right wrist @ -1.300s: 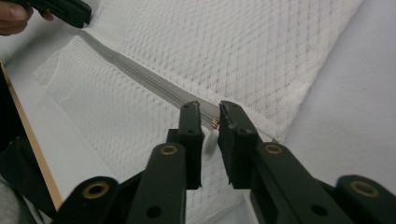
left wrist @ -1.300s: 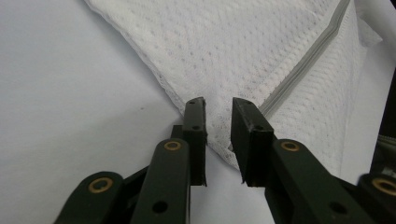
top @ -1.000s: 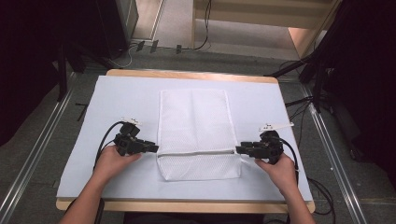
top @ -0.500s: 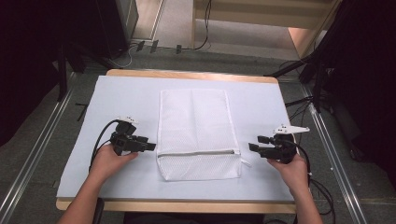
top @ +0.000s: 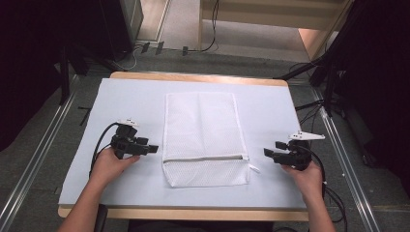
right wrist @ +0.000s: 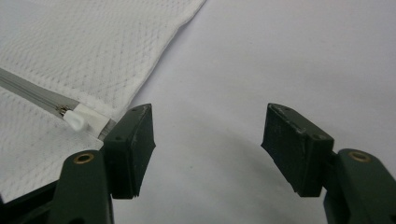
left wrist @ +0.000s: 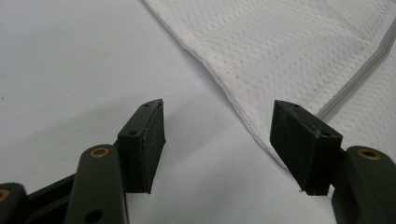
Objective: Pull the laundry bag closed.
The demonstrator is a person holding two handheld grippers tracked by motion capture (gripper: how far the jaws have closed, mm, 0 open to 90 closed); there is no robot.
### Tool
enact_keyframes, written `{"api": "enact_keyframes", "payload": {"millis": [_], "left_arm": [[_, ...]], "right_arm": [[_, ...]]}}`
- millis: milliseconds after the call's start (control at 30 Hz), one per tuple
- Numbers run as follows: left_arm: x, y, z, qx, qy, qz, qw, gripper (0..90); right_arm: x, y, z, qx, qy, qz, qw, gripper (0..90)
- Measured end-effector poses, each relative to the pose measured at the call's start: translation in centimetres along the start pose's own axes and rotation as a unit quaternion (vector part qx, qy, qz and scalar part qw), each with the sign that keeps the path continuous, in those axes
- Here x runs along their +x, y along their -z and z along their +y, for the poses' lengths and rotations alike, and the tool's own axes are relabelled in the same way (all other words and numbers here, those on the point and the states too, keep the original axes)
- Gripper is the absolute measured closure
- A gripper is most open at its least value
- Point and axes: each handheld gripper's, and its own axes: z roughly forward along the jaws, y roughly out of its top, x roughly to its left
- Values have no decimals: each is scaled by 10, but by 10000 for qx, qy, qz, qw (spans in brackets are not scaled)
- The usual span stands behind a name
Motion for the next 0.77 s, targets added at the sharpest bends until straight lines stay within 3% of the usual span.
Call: {"api": "enact_keyframes", "payload": {"millis": [467, 600, 767], "left_arm": [[4, -1, 0, 29, 59, 71, 10000, 358], [5, -2, -1, 71, 157, 43, 9998, 365], [8, -3, -2, 66, 97, 136, 9998, 337]], "right_arm": [[0, -4, -2, 25, 47, -94, 9999, 322], [0, -5, -2, 25, 46, -121, 9999, 316], [-1, -6, -3, 40, 82, -148, 9998, 294]]}}
